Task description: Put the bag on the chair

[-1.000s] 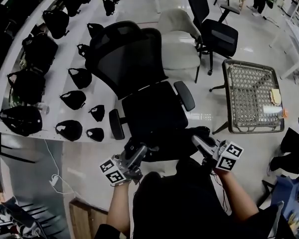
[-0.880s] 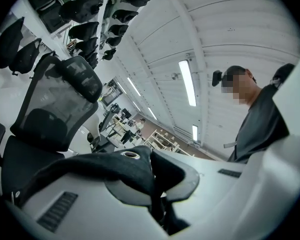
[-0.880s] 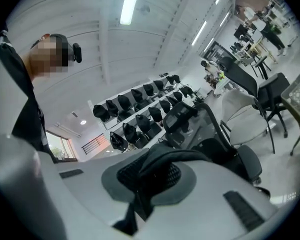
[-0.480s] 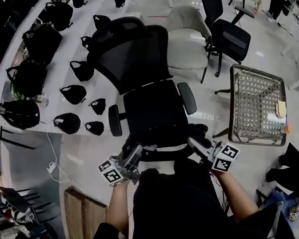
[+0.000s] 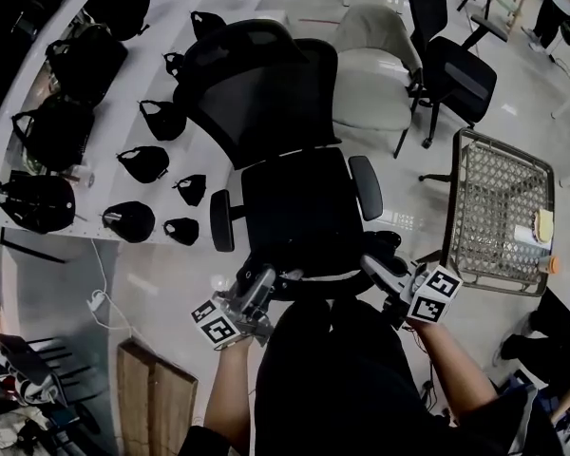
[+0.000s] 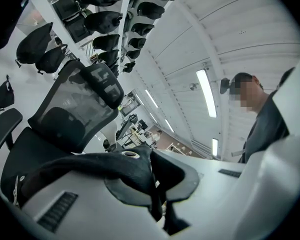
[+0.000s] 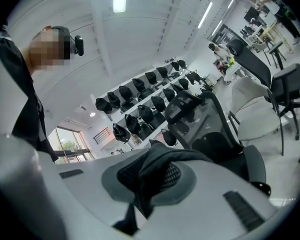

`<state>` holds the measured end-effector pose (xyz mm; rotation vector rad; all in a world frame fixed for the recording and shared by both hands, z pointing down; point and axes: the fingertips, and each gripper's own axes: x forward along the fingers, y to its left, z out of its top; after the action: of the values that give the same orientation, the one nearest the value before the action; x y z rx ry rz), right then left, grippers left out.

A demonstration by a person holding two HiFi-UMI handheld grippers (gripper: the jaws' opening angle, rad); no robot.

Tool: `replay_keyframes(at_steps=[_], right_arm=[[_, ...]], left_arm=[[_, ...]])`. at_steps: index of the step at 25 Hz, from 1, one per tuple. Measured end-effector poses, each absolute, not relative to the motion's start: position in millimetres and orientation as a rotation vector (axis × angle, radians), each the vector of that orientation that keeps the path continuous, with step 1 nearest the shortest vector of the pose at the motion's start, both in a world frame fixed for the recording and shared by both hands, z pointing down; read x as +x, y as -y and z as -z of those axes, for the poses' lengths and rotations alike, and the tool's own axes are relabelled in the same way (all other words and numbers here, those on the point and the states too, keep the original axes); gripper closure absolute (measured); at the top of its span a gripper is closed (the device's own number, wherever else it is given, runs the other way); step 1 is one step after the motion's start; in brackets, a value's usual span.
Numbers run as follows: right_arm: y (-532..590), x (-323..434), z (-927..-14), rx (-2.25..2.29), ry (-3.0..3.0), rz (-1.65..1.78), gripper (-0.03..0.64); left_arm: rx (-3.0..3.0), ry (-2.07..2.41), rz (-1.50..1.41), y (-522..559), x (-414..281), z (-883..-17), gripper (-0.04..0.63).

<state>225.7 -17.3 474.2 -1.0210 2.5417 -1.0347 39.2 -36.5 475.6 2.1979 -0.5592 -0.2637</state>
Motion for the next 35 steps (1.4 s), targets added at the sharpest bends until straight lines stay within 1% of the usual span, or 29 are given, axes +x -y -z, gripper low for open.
replay_keyframes(at_steps=[20, 35], right_arm=[[130, 182, -506, -1.015, -2.557, 1.115, 0.597], [239, 151, -552, -1.065, -2.607, 1.165, 0.598]], left_arm=[[2.174, 0.587, 0.301, 136, -9, -508, 0.572], [2.095, 0.548, 0.298, 241, -38, -557, 0.572]])
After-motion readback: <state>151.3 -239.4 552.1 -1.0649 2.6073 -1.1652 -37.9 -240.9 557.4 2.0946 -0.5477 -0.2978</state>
